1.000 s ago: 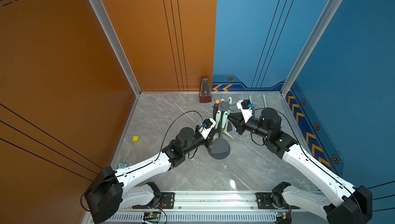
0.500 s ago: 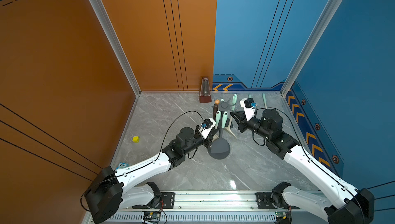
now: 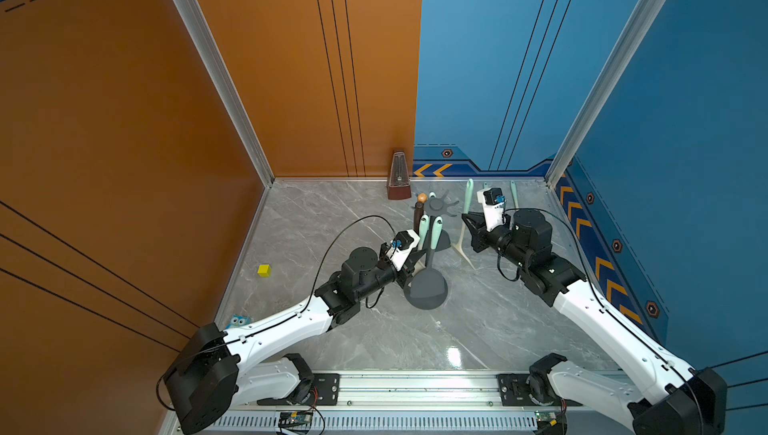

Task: Take the spatula off the kitchen utensil rack
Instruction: Take off the spatula from the rack, then place the spatula at the center of the board.

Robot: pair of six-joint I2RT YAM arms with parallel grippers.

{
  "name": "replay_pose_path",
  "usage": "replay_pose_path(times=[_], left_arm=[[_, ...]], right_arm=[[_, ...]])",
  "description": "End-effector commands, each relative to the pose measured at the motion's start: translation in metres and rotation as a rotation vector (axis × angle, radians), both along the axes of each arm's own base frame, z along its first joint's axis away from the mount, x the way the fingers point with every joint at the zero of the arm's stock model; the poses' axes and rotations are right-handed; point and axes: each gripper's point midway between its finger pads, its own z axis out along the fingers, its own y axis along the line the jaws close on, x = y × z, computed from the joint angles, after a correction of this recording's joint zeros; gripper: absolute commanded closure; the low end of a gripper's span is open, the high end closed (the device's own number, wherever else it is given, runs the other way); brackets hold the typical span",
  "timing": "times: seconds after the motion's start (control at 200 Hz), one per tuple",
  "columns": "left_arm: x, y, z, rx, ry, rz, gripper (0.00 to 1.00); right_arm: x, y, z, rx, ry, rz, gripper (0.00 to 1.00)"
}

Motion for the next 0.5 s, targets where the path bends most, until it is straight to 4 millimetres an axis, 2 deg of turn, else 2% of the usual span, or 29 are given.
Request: replay_pose_path(times=[0.0, 0.49], left_arm=[[0.001, 0.007, -0.004, -0.003, 0.011, 0.031, 0.89], [0.0, 0.009, -0.004, -0.004, 0.009, 0.035, 0.89]], right_arm=[[0.014, -0.014, 0.012, 0.004, -0.002, -0.086, 1.0], [0.06, -0.047, 0.02, 0.014, 0.071, -0.271, 1.0]])
